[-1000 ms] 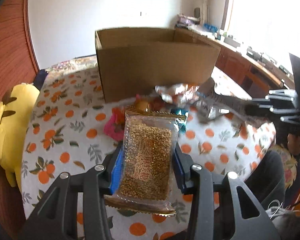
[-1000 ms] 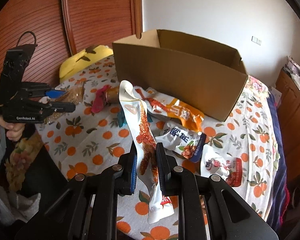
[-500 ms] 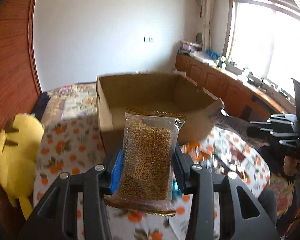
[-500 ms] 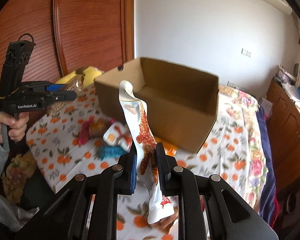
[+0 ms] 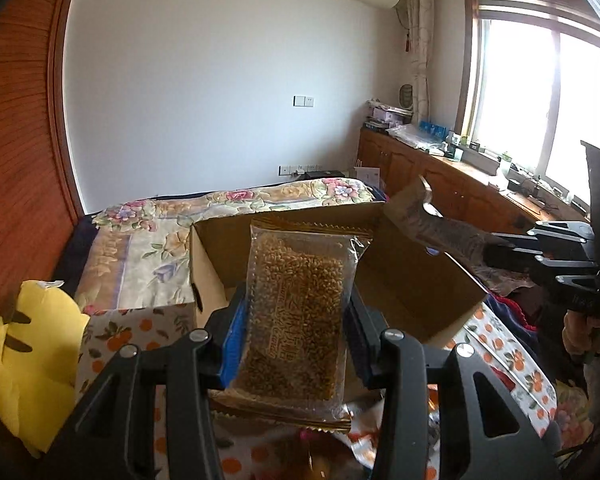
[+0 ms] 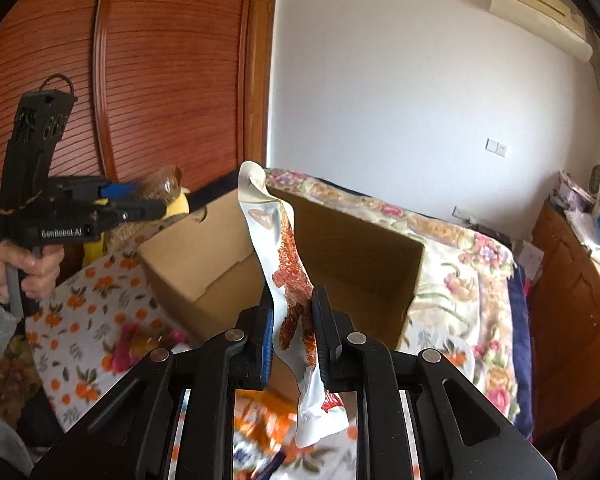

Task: Organize snacks
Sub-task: 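Carry both packets over the cardboard box and open both tools to drop them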

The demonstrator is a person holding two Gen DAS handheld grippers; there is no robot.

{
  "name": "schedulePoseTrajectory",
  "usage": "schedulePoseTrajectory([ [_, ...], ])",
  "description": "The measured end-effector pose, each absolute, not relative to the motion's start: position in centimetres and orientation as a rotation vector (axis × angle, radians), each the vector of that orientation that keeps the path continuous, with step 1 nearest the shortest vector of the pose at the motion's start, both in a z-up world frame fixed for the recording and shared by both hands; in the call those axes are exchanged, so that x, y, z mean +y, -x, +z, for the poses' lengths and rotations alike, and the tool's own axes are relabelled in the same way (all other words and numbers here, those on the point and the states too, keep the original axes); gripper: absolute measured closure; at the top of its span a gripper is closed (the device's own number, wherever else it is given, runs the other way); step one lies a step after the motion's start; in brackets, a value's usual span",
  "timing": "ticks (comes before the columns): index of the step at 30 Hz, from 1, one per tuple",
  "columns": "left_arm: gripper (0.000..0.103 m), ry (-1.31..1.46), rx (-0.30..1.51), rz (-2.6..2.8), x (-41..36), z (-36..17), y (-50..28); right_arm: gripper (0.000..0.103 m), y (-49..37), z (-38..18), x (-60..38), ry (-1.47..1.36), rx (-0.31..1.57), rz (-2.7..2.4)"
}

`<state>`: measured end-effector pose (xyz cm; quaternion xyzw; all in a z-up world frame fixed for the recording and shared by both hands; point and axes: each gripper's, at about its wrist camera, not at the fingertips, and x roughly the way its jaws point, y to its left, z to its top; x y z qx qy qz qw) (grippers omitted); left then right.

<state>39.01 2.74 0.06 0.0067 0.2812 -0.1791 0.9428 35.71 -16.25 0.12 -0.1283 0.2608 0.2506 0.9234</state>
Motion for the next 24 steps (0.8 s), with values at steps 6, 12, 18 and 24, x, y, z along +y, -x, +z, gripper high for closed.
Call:
schedulePoseTrajectory([
  [6,0.06,-0.033,0.604,-0.376,1.7,-1.9,-42.5,0.088,-39.7,-2.8,-15.3,0.278,0.572,0.518],
  [12,0.06,-0.04,0.632,-0.397,0.7,-3.3,-44.1,0.088,-42.3,-5.1,-15.4,0.262,0.614,0.512],
  [18,0.059,-0.058,0.67,-0.404,-0.6,-4.5,-45.0,0.088,-43.4,-6.5,-15.3,0.271,0.645,0.504],
  [24,0.058,-0.076,0.687,-0.405,-1.1,-5.3,-45.2,0.094,-43.7,-7.1,-15.3,0.273,0.666,0.501],
])
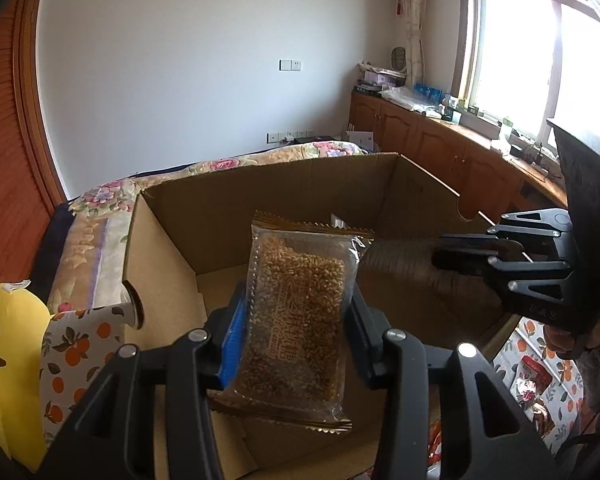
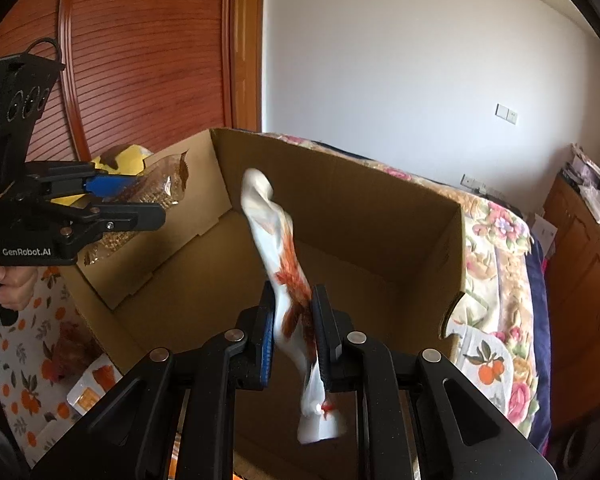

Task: Organize snacks
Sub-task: 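Carry both packets over the cardboard box and open both tools to drop them, then move both tools back toward the remaining snack packets on the table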

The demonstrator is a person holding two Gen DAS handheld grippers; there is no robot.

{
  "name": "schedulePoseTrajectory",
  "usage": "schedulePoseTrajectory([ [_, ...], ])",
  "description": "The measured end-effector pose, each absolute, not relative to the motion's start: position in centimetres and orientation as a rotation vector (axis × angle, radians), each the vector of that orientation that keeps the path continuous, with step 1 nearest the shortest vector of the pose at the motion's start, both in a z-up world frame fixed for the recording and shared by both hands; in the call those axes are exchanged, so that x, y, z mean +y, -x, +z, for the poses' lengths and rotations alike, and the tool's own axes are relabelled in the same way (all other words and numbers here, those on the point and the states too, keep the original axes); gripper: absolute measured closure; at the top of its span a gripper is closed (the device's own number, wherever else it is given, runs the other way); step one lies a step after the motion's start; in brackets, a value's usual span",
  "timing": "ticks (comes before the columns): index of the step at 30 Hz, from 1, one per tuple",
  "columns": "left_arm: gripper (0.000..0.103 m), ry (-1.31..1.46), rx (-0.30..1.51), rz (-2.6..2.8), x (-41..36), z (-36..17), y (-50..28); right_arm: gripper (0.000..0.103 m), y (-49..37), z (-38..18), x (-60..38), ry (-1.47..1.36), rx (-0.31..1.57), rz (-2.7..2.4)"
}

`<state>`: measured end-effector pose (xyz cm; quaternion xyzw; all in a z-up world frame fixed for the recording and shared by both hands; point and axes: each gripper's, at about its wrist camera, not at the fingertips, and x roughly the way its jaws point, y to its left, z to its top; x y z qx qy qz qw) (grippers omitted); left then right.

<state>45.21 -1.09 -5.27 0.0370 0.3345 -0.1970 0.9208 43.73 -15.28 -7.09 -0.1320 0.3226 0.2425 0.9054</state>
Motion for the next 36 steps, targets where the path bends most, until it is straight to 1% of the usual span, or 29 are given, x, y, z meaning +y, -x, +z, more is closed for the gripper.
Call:
schedulePoseTrajectory([
  [3,0.057,-0.081,0.7,-0.401,-1.4,-5.6,-45.4,0.095,-43.8,-7.2,-15.1,0.277,0.67,0.494],
  [5,0.052,-0.085,0.703,-0.395,-1.3,-5.8,-45.4,0.095,-43.8,-7.4,-15.0,0.274,0.676,0.504],
  [9,0.051,-0.091,0.711,-0.387,-1.4,-5.9,-45.4,0.095,-43.6,-7.4,-15.6,0.25,0.674,0.511],
  [13,0.046,-0.103,0.699,-0.371,-1.5,-5.8,-45.3,0.092,-42.8,-7.3,-16.3,0.211,0.67,0.508],
  [20,0.046,-0.06,0.654,-0.368,-1.1,-4.5,-43.6,0.092,-40.3,-5.6,-18.1,0.153,0.641,0.479],
  [26,0.046,-0.096,0.604,-0.37,-1.5,-3.0,-40.5,0.092,-36.6,-4.1,-19.7,0.13,0.623,0.439],
  [30,0.046,-0.09,0.59,-0.401,-1.6,-3.0,-37.9,0.088,-33.9,-4.2,-21.0,0.111,0.64,0.407],
  [36,0.046,-0.103,0.584,-0.392,-2.0,-4.4,-34.4,0.082,-30.4,-6.3,-22.5,0.085,0.7,0.351],
])
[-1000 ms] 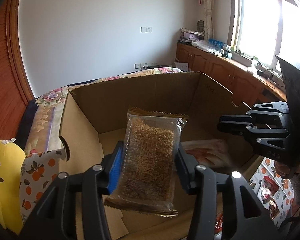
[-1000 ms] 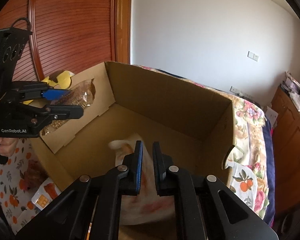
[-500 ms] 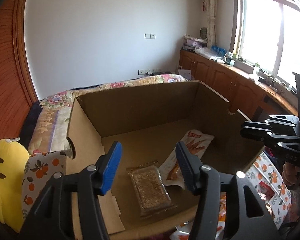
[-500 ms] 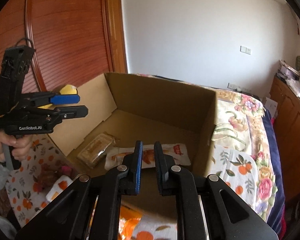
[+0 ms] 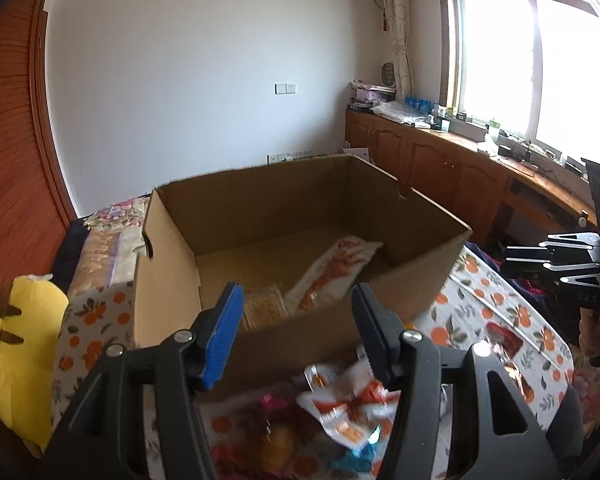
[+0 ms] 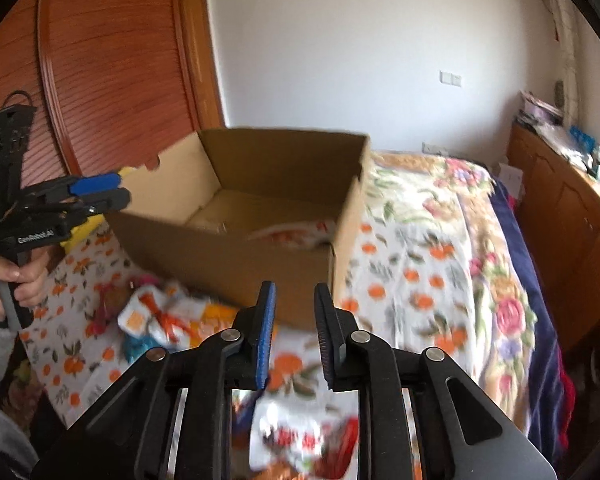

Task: Organize snacks
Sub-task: 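Move both tools back toward the remaining snack packets on the table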

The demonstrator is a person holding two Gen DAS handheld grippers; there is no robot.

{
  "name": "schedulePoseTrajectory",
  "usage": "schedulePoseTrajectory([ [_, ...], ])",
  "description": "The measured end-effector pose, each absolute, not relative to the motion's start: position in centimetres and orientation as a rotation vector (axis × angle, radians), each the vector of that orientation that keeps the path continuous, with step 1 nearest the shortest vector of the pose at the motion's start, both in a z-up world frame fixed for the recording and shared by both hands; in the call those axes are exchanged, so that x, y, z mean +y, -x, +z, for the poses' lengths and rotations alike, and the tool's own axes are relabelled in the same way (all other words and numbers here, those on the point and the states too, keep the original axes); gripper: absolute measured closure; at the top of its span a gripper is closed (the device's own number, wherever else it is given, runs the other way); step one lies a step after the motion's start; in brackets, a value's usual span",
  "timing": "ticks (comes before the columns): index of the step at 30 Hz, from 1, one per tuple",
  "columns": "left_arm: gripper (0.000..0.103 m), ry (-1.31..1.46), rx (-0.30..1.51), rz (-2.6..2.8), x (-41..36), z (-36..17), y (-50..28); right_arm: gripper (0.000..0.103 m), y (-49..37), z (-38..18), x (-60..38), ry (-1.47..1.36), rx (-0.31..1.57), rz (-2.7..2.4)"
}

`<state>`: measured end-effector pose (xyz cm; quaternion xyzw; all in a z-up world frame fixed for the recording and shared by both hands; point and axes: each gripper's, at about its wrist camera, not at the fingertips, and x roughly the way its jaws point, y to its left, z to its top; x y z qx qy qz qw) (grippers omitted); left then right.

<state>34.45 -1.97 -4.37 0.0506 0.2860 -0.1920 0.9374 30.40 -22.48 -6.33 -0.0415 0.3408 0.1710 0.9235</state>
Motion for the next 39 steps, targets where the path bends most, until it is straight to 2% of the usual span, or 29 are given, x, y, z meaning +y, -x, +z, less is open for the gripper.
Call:
schedulePoseTrajectory([
  [9,0.043,-0.092,0.632,-0.398,-2.9,-8.1,-30.4,0.065,-25.9,-11.2,-24.6,0.008,0.794,0.28],
  [14,0.038,-0.065,0.649,-0.418,-3.2,-9.3,-29.2,0.065,-24.5,-13.1,-25.6,-0.04,0.806,0.246],
  [22,0.034,-0.033,0.669,-0.422,-3.9,-10.7,-28.5,0.055,-24.6,-15.1,-27.5,-0.101,0.81,0.209],
  [29,0.034,-0.135,0.689,-0.437,-5.9,-10.9,-29.0,0.054,-25.7,-15.9,-27.8,-0.123,0.847,0.23],
  [39,0.034,-0.423,0.752,-0.499,-10.2,-12.3,-30.3,0.053,-26.9,-16.3,-27.9,-0.144,0.856,0.269],
])
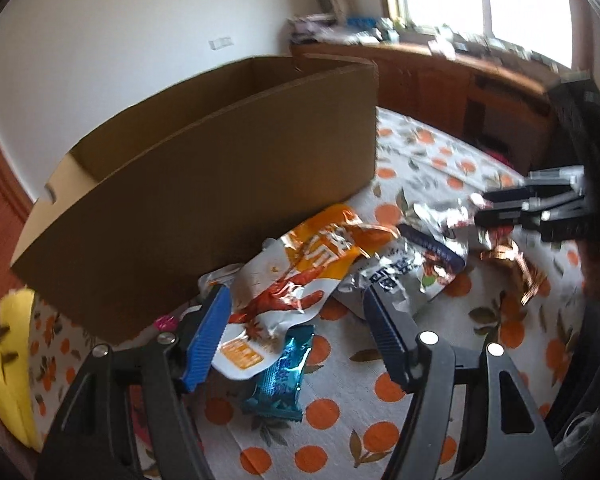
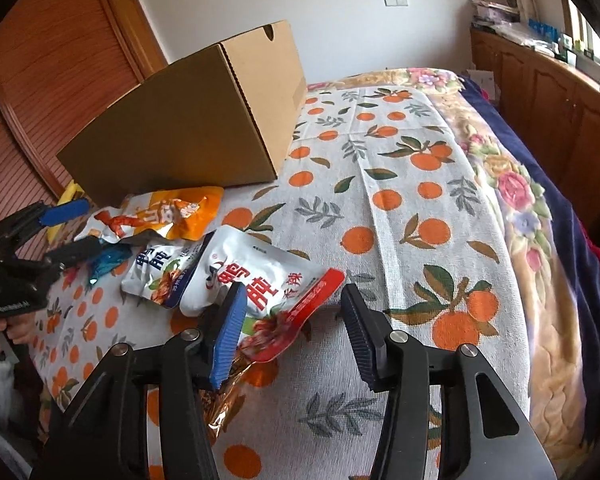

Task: Organize snacks
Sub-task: 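Move both tools back toward the remaining snack packets on the table, then grasp the orange wrapper with the left tool while the right tool approaches the duck-neck packet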

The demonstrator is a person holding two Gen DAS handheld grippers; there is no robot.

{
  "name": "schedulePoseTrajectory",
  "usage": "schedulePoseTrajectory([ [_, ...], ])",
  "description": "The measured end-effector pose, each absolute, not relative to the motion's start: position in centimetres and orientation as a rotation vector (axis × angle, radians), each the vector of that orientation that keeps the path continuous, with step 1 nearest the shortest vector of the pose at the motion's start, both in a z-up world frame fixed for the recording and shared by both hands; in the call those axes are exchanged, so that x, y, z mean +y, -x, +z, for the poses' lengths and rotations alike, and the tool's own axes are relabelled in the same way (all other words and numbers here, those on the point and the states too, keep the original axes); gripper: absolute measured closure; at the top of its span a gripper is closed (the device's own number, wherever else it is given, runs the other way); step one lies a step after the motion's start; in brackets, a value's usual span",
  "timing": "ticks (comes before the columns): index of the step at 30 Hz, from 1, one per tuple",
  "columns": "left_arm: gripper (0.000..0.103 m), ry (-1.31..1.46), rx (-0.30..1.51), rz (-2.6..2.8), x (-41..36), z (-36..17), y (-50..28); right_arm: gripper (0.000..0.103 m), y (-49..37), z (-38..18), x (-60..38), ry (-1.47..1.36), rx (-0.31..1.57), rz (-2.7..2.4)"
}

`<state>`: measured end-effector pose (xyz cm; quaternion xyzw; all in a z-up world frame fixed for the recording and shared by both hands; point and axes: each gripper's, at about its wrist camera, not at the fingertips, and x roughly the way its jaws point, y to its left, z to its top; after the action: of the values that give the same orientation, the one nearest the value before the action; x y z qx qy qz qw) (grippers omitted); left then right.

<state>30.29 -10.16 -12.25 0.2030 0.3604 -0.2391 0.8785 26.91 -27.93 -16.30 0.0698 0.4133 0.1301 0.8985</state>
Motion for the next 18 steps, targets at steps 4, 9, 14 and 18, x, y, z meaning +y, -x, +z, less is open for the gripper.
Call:
schedulePoseTrajectory([
  [4,0.034,-0.536,0.75,-0.489,-11.5,-12.5,-30.9,0.053,-27.0,-16.4,-28.0,-0.153,0.852,0.283],
  [9,0.034,-0.591,0.79,-0.498,-12.5,-12.8,-32.5,0.053,-26.8,-16.5,-28.2,-0.168,0.843,0.288],
  [14,0.041,-0.619,0.832,-0.53,-13.4,-13.4,-33.2,0.053,-26.7,-16.5,-28.1,-0.165,0.841,0.288],
  [18,0.041,-0.638,0.864,-0.547,-14.0,-13.8,-33.8,0.053,-26.6,-16.4,-27.6,-0.145,0.84,0.291],
])
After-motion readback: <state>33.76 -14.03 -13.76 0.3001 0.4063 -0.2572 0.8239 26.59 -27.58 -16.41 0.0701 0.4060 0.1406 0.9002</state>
